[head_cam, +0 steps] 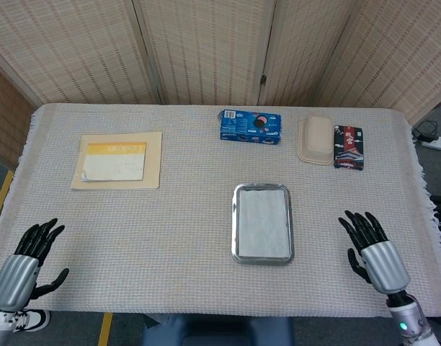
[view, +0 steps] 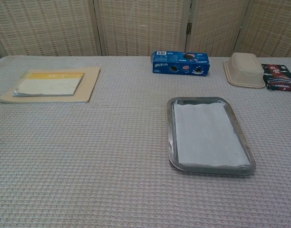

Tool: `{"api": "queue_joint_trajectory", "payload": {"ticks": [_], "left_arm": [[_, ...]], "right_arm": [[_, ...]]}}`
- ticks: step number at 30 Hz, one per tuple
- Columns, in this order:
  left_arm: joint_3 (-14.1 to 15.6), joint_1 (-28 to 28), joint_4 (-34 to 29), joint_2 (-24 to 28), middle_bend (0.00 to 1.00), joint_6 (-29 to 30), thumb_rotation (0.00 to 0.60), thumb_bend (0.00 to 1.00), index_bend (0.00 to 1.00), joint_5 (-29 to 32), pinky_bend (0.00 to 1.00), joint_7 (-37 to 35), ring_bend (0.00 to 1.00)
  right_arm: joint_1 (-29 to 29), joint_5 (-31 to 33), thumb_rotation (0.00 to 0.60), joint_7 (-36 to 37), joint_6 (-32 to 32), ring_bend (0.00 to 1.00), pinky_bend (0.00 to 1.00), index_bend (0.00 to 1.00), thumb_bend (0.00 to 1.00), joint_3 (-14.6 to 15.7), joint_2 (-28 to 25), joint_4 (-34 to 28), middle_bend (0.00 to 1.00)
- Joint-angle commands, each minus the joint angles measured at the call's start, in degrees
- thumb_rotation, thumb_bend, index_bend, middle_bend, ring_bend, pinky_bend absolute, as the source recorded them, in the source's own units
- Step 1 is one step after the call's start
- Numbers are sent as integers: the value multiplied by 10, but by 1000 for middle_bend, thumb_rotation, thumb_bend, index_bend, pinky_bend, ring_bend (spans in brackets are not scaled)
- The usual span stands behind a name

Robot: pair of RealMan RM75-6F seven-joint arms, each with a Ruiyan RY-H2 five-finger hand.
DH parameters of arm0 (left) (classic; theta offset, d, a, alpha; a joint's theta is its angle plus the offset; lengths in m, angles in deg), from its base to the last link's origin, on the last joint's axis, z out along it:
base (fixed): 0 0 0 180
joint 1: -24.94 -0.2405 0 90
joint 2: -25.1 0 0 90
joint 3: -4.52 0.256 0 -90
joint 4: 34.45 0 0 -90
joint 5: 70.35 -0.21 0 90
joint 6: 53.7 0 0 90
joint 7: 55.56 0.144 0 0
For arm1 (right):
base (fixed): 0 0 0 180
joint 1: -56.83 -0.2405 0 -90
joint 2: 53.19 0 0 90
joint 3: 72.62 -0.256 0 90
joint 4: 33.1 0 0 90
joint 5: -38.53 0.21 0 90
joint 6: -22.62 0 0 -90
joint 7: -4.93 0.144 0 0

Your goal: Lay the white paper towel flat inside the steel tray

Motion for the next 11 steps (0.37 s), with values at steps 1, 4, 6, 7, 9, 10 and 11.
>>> {"api": "queue_joint_trajectory", "payload": {"ticks": [1, 4, 6, 7, 9, 10, 11], "left_arm": [[-2, 1, -1, -1, 0, -8, 600, 383, 0, 8, 0, 15, 0], [1, 0, -7, -1, 0, -14, 600, 383, 0, 10, 0, 26, 0], [3, -1, -9, 0, 0, -15, 600, 383, 0, 8, 0, 31, 0], [3, -1, -10, 0, 0, -14, 600, 383, 0, 7, 0, 31, 0], [2, -2, -10, 0, 0, -14, 600, 384, 0, 8, 0, 30, 0], [2, -1, -9, 0, 0, -15, 600, 383, 0, 10, 0, 29, 0], [2, -1, -9, 0, 0, -17, 600, 383, 0, 12, 0, 28, 0]], "right_arm": [[32, -24, 600, 27, -32, 0, 0, 0, 653, 17, 0, 15, 0], [37, -33, 600, 20, -45, 0, 0, 0, 638, 9, 0, 17, 0], [39, -38, 600, 26, -44, 0, 0, 0, 633, 9, -1, 11, 0], [40, -39, 600, 26, -43, 0, 0, 0, 634, 9, -2, 10, 0], [42, -39, 600, 19, -39, 0, 0, 0, 633, 7, -4, 7, 0], [42, -39, 600, 18, -37, 0, 0, 0, 633, 5, -4, 5, 0], [43, -38, 600, 18, -35, 0, 0, 0, 632, 3, -4, 4, 0]]}}
